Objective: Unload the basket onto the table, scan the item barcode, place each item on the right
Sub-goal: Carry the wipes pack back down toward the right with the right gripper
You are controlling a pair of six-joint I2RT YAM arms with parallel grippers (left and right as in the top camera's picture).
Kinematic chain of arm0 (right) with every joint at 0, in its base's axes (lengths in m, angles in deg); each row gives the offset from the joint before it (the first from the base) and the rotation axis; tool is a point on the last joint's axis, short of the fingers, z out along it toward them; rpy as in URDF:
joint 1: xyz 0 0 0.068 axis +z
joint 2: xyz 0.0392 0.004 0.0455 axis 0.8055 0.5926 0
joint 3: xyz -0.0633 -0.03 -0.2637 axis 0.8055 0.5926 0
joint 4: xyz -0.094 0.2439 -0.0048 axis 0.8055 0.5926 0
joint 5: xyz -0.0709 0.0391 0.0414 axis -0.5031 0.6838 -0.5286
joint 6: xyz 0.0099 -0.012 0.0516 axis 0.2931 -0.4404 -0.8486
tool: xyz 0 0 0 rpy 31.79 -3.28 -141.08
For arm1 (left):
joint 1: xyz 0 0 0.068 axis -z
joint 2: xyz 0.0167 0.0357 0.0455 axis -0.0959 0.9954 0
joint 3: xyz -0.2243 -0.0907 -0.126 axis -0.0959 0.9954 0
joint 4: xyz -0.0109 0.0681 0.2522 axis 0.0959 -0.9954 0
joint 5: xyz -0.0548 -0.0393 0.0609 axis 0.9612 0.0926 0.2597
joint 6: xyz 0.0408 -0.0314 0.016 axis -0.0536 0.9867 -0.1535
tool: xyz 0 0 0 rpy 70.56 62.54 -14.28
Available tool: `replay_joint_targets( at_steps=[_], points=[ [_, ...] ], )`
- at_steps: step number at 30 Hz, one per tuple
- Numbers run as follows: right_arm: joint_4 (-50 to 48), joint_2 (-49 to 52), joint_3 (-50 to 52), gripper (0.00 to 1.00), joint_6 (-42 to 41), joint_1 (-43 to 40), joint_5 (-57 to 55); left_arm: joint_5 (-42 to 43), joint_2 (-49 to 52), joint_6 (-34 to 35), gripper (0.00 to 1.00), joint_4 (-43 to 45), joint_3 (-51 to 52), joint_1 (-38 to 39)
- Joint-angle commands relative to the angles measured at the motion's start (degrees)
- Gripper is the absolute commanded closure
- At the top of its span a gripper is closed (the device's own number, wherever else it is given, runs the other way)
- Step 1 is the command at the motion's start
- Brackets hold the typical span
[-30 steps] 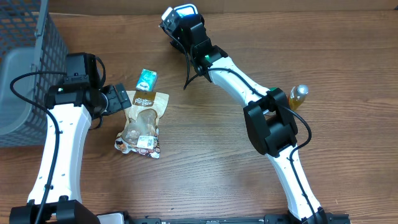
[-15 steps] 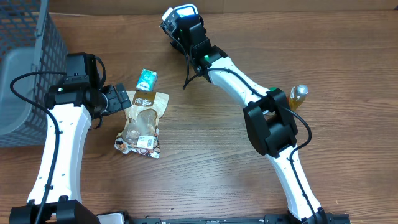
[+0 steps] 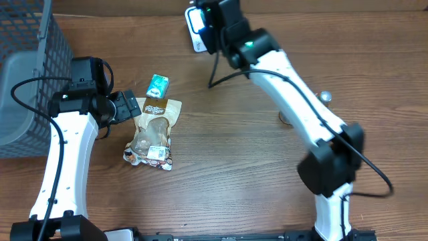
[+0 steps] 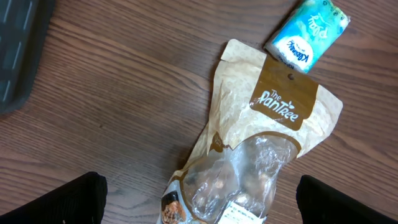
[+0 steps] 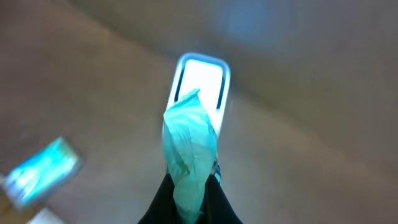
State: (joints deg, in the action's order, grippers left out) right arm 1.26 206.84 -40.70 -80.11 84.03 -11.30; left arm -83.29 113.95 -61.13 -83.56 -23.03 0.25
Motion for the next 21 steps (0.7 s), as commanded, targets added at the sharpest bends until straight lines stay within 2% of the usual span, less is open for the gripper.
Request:
replay_joint_targets(
  at_steps=[1, 3, 5, 8, 21],
  points=[
    [11.1, -0.6, 0.1, 0.95, -9.7, -1.9, 9.5, -0.7, 0.5, -0.2, 0.0, 0.1, -0.4, 0.0],
    [20.0, -0.3, 0.3, 0.93, -10.7, -2.6, 16.0, -0.7, 0.5, -0.2, 0.0, 0.1, -0.4, 0.0],
    [27.6, -0.3, 1.5, 0.96, -10.7, -3.2, 21.0, -0.7, 0.5, -0.2, 0.0, 0.1, -0.4, 0.0],
    [33.8, -0.3, 4.8, 0.96, -10.7, -3.6, 22.0, -0.7, 0.5, -0.2, 0.01, 0.1, -0.4, 0.0],
    [34.2, -0.3, 21.3, 0.96, -10.7, -3.5, 21.9, -0.7, 0.5, -0.2, 0.0, 0.1, -0.4, 0.0]
  ],
)
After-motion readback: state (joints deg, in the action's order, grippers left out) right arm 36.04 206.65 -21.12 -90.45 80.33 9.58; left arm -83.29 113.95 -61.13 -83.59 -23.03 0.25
